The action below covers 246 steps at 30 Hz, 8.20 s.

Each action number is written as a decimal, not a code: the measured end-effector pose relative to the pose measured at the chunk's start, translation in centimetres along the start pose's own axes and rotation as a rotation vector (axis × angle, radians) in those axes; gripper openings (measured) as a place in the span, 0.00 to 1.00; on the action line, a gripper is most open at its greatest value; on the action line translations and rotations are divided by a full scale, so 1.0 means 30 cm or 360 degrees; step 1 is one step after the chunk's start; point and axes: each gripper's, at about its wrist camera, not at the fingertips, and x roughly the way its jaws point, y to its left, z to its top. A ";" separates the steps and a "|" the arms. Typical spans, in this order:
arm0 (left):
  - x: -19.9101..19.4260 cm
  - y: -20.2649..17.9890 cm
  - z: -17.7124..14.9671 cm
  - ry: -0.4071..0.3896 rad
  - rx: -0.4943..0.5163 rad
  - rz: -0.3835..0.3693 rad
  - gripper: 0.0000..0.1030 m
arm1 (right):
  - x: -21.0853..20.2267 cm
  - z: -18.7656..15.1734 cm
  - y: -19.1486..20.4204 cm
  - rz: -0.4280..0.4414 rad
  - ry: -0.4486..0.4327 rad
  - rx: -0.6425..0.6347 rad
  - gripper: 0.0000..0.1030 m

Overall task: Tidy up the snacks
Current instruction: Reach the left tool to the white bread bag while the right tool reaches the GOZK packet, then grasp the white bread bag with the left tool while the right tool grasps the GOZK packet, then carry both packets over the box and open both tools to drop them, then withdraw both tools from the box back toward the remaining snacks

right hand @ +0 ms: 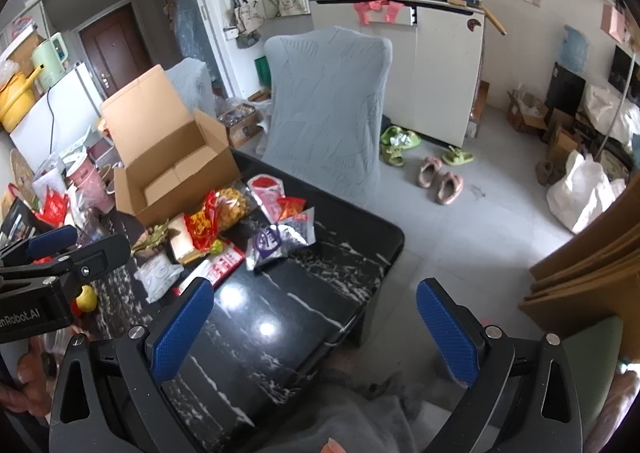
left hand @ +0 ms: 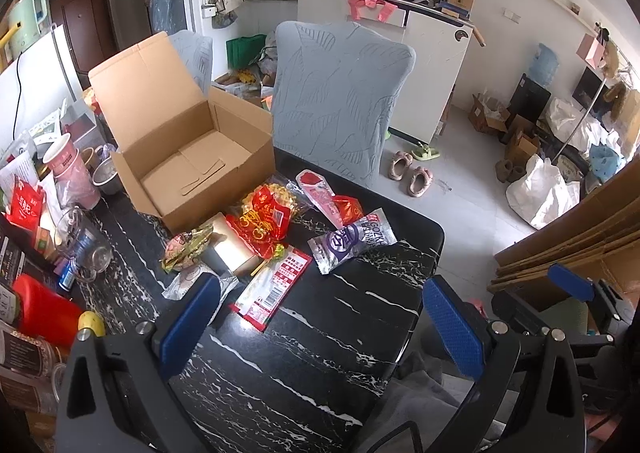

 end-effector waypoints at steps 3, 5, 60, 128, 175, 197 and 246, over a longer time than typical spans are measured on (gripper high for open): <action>0.021 0.023 -0.004 0.0015 -0.0021 -0.0007 1.00 | 0.030 -0.006 0.005 0.0020 0.0033 0.0005 1.00; 0.035 0.042 -0.005 0.0024 -0.0044 -0.0019 1.00 | 0.060 -0.009 0.012 0.0036 0.0061 0.0006 1.00; 0.804 0.669 -0.144 0.0670 -0.1032 0.0492 0.97 | 0.784 0.113 0.088 0.0084 0.0507 -0.0224 1.00; 0.135 0.071 -0.025 0.0181 -0.0412 0.0060 0.54 | 0.258 -0.030 -0.059 0.0516 0.0148 -0.0067 0.25; 0.533 0.702 0.617 -0.0043 -0.0647 0.0303 0.54 | 0.844 0.705 0.588 0.0786 0.0020 -0.0554 0.25; 0.763 0.927 0.634 0.0093 -0.0725 0.0444 0.54 | 1.178 0.745 0.848 0.0741 0.0182 -0.0771 0.31; 0.089 0.517 0.534 -0.0277 -0.0548 0.0498 0.54 | 0.404 0.666 0.609 0.0681 -0.0262 -0.0723 0.49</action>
